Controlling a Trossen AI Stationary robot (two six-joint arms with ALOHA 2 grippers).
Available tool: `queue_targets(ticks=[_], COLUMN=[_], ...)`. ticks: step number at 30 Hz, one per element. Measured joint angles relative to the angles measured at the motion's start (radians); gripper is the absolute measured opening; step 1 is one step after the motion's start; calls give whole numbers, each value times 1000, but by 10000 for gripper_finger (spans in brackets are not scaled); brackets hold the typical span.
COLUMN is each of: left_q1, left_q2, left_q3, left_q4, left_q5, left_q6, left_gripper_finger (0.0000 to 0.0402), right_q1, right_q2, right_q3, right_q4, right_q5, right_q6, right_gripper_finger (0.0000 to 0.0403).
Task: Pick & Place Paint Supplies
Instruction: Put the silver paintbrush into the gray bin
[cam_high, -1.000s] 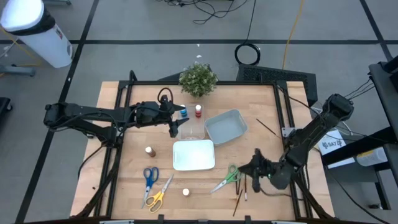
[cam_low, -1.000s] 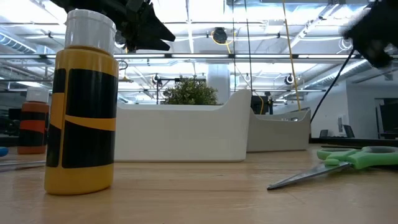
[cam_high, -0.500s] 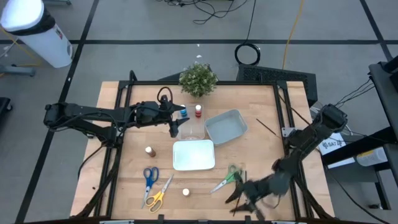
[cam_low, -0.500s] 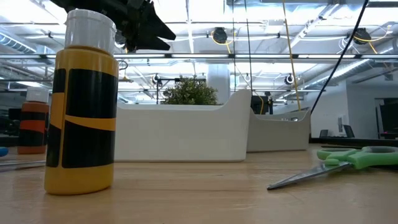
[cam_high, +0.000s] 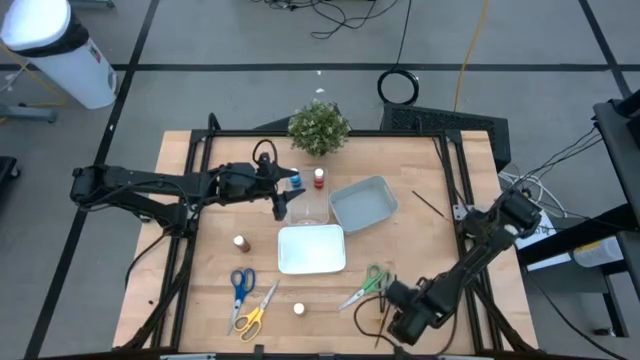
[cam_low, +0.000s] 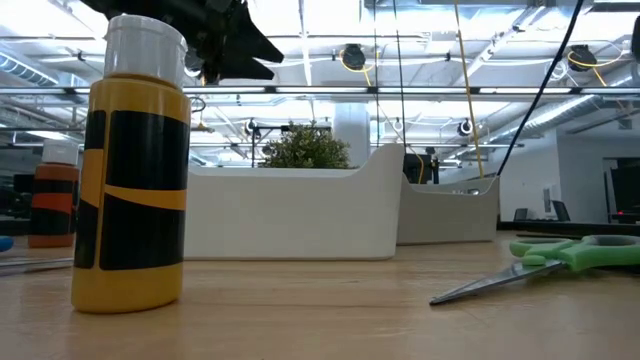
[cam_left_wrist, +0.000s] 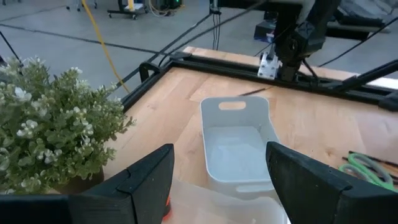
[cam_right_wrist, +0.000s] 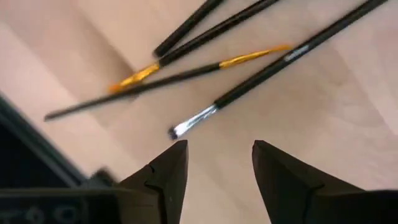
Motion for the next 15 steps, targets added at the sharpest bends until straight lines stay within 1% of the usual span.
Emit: queue_targets(ticks=[5,13,15], left_q1=[5,5,5], left_q2=[0,0,0], left_q3=[0,0,0], left_q4=[78,143,146], left_q5=[-2,-2,-2], left_q6=[42,95,111], left_gripper_finger=[269,269,269], right_q1=[-11,-11,-11], right_q2=[8,13,13], right_q3=[-2,-42,-69], right_q4=[44,45,70], right_q5=[11,109,109], right_q6=[62,132,144], right_gripper_finger=[160,154,153])
